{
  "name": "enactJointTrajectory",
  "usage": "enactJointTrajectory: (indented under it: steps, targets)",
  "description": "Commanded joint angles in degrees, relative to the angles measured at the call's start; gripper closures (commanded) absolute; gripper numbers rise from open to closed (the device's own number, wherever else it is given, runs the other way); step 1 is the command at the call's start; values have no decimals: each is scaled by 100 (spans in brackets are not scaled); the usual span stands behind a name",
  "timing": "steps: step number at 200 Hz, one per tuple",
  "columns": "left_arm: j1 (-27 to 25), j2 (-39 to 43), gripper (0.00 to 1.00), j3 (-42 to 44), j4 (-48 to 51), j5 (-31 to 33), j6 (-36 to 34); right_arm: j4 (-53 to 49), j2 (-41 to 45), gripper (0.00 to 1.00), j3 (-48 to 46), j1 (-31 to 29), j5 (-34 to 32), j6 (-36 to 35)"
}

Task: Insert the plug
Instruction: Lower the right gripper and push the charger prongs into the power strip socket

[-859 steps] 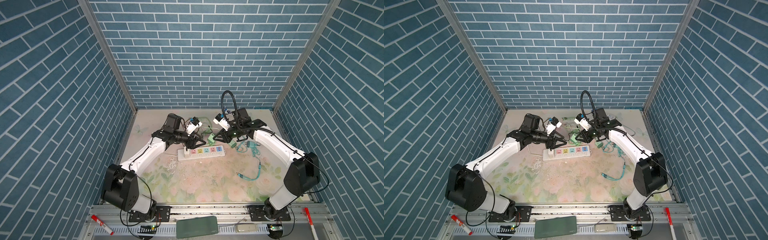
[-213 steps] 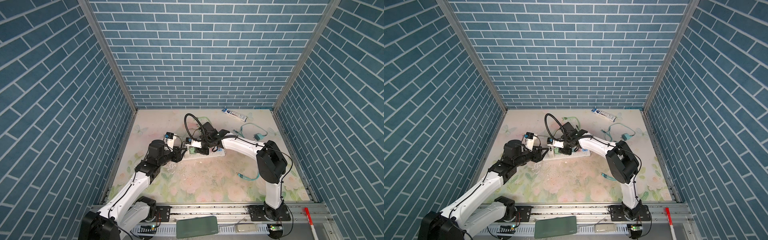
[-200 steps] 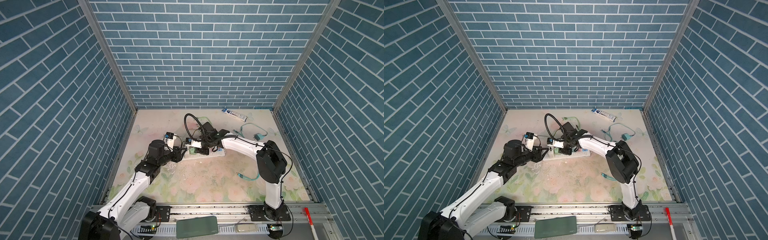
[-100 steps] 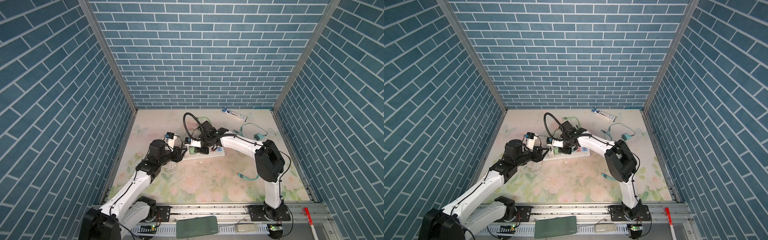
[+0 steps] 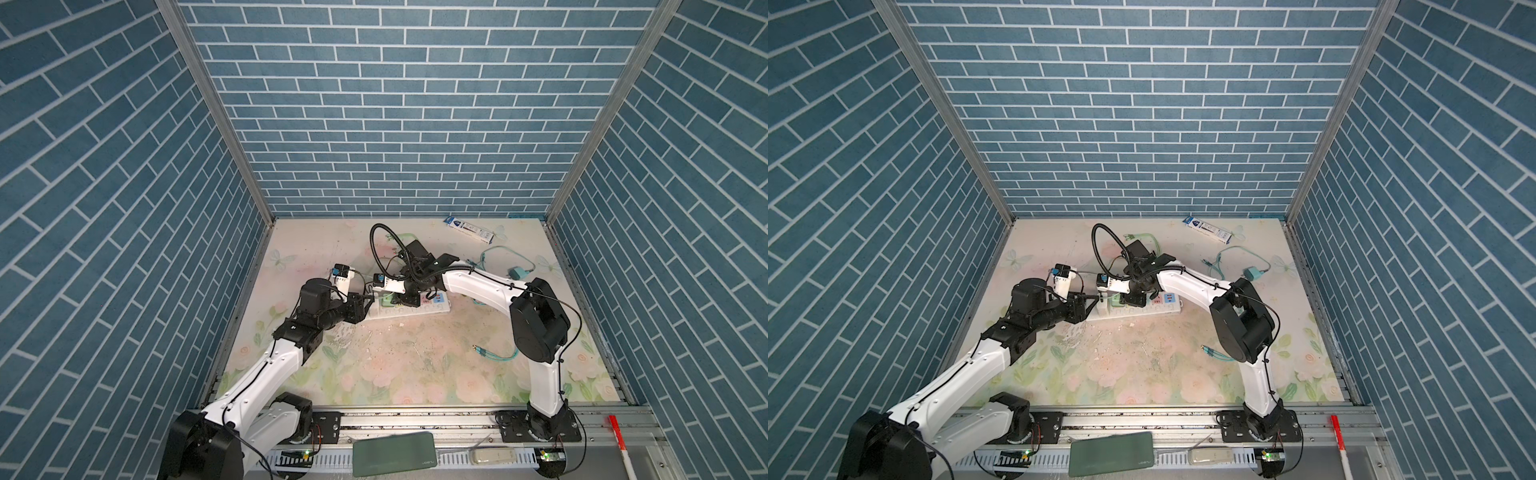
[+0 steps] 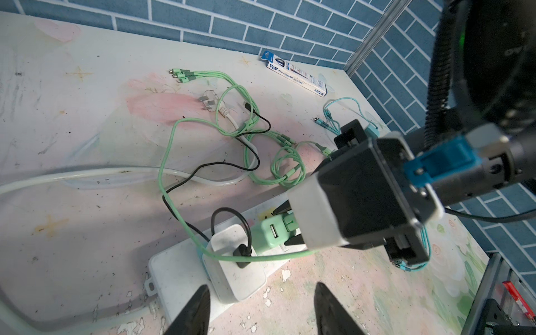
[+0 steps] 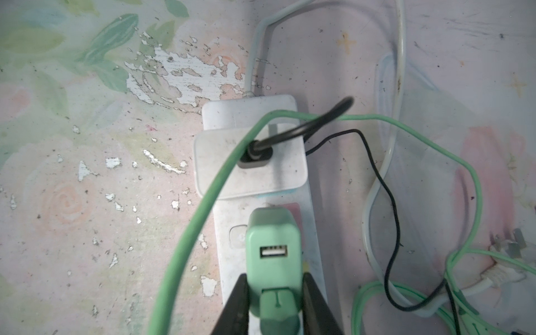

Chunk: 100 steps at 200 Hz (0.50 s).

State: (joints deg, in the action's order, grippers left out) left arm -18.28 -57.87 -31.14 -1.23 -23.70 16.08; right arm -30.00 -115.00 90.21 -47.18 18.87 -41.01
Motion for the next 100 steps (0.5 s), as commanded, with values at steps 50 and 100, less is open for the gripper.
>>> enactJointTrajectory:
  steps: [50,100]
  targets:
    - [36,100,42,42,-96,3,-17,-853,-386,100,623,-40,-35,-423]
    - [36,160,42,46,-31,-22,-43,-1154,-621,100,944,-107,-66,-502]
